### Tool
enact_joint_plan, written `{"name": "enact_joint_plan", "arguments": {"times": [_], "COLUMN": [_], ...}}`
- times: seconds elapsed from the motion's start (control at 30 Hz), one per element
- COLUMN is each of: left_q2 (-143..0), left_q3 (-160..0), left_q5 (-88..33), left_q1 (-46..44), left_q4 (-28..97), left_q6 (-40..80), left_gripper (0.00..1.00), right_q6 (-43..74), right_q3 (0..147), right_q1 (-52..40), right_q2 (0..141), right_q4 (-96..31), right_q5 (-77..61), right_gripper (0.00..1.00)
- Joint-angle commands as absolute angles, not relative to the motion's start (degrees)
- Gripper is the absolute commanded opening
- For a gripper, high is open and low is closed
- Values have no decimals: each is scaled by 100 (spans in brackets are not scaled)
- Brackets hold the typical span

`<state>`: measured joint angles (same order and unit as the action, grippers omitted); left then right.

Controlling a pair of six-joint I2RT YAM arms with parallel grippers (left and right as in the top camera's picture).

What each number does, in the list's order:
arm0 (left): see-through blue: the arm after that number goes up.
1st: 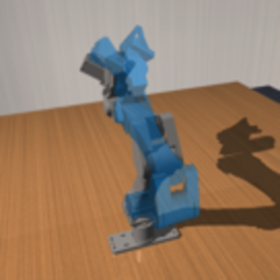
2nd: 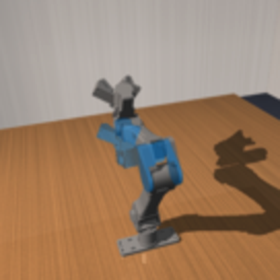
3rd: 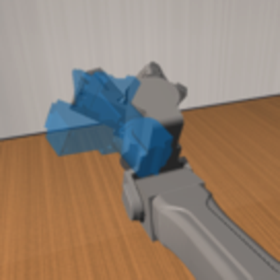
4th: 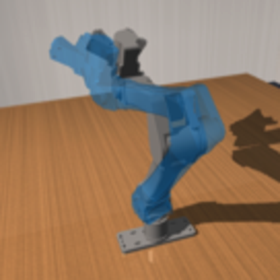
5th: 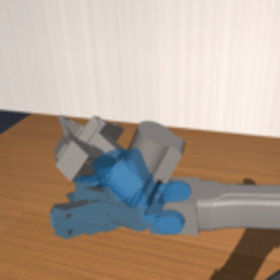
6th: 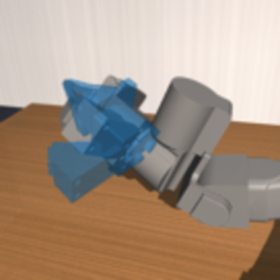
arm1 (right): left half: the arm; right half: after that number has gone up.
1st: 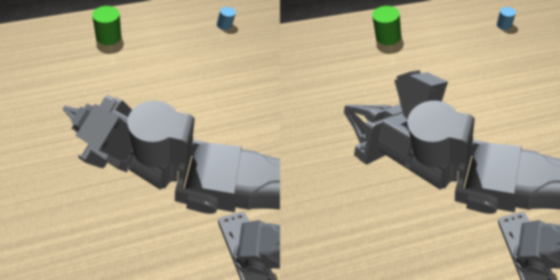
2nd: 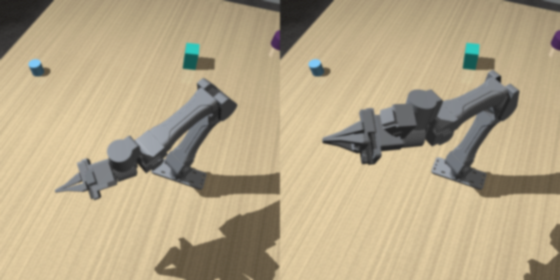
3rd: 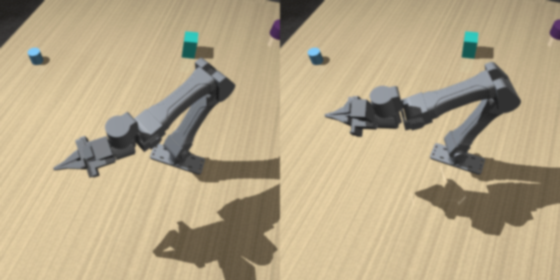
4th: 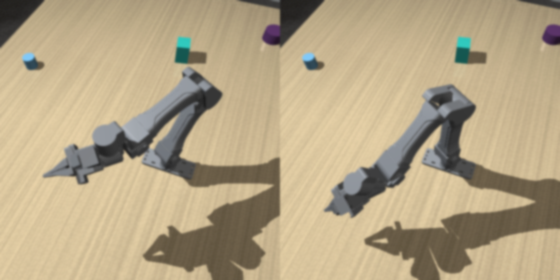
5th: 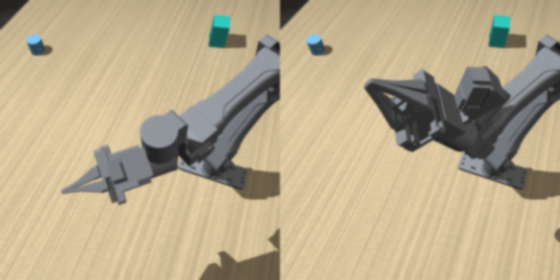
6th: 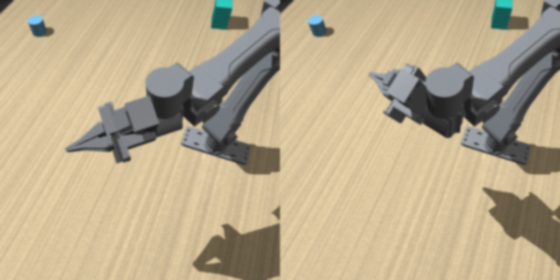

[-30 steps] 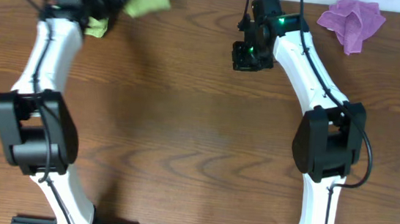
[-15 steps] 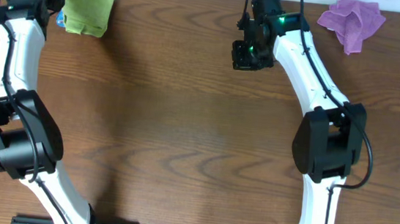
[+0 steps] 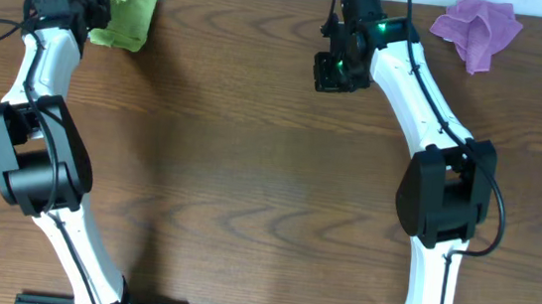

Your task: Fold the cloth

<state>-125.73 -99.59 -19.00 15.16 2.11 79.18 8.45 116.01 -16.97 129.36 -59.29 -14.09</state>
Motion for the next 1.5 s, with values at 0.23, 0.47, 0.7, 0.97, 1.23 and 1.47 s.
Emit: {"name": "enact_joint_plan", "arguments": {"times": [0.23, 0.47, 0.7, 0.97, 1.23, 1.47], "left_q2": [-12527, -12527, -12525, -12436, -11974, -11257], "left_q3": [-9937, -9937, -9937, -9937, -9937, -9937], "left_q5": [-1114, -1118, -1227, -1507, -1599, -1653], "left_q1": [1522, 1584, 1647, 1946, 2364, 2460], "left_q4": [593, 596, 626, 954, 1378, 2740], "left_q6": [7509, 7148, 6925, 6445, 5732, 3876], "left_gripper": [6, 77, 95, 95, 95, 95], "right_q6": [655, 655, 652, 607, 563, 502], "right_q3": [11705, 11705, 11705, 11705, 11705, 11804], "right_q1": [-1732, -1732, -1732, -1732, -1732, -1719], "right_q2": [12781, 12781, 12781, 12781, 12781, 12742], "right_q4": [-5896, -5911, -5961, -6025, -6049, -6198], "right_q5": [-1372, -1374, -1374, -1376, -1378, -1374], "right_gripper": [1, 2, 1, 2, 2, 65]}}
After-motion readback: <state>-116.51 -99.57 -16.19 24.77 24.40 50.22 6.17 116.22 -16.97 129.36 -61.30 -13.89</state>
